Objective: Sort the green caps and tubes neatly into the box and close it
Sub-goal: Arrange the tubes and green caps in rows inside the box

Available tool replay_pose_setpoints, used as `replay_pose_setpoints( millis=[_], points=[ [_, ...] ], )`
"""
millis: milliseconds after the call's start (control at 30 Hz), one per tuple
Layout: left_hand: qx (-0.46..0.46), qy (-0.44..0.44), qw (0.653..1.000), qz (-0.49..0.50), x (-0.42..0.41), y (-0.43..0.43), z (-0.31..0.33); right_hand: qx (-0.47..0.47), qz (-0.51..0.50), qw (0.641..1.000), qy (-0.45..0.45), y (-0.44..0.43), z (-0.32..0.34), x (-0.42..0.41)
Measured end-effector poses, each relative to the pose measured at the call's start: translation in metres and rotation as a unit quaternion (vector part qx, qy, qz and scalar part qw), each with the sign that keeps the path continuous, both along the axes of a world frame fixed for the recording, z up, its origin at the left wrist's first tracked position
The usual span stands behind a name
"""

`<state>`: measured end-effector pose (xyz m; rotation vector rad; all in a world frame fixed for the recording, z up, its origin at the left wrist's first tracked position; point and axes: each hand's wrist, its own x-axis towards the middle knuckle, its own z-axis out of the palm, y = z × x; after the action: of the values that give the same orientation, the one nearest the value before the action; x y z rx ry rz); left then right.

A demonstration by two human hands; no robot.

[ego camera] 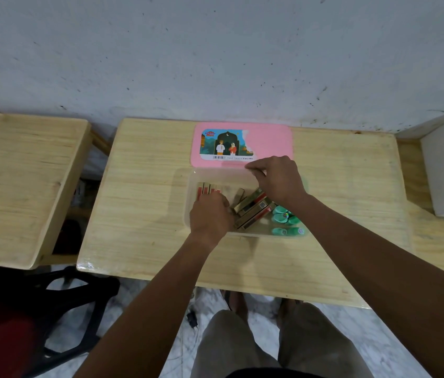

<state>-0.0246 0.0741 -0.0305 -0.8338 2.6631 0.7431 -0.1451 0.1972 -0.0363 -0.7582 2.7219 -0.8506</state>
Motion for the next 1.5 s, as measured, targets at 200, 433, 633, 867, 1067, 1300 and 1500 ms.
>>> replay_pose_setpoints(
  millis=[200, 433, 633, 867, 1067, 1300, 1500],
  points=[
    [-0.003, 0.007, 1.000, 0.030, -0.002, 0.003, 0.005, 0.001, -0.002, 1.000, 0.005, 0.000, 0.000, -0.001],
    [-0.042, 0.017, 0.999, 0.003, -0.004, 0.005, 0.004, 0.006, -0.003, 1.000, 0.003, 0.000, -0.002, -0.001],
    [0.026, 0.011, 0.997, 0.068, -0.005, 0.004, 0.005, 0.001, -0.004, 1.000, 0.005, 0.000, -0.002, -0.001],
    [-0.021, 0.013, 0.999, 0.027, -0.002, 0.004, -0.002, 0.002, -0.003, 1.000, 0.002, 0.000, -0.003, -0.001],
    [-0.038, -0.001, 0.999, -0.004, -0.005, 0.007, -0.002, 0.004, -0.004, 1.000, 0.000, 0.000, -0.003, -0.001],
    [-0.078, -0.003, 0.997, -0.001, -0.004, 0.004, -0.007, 0.003, -0.002, 1.000, 0.003, 0.000, -0.001, -0.001],
    [-0.110, 0.002, 0.994, 0.005, -0.002, 0.004, -0.008, 0.007, 0.001, 1.000, 0.008, -0.001, -0.003, -0.002]
  ],
)
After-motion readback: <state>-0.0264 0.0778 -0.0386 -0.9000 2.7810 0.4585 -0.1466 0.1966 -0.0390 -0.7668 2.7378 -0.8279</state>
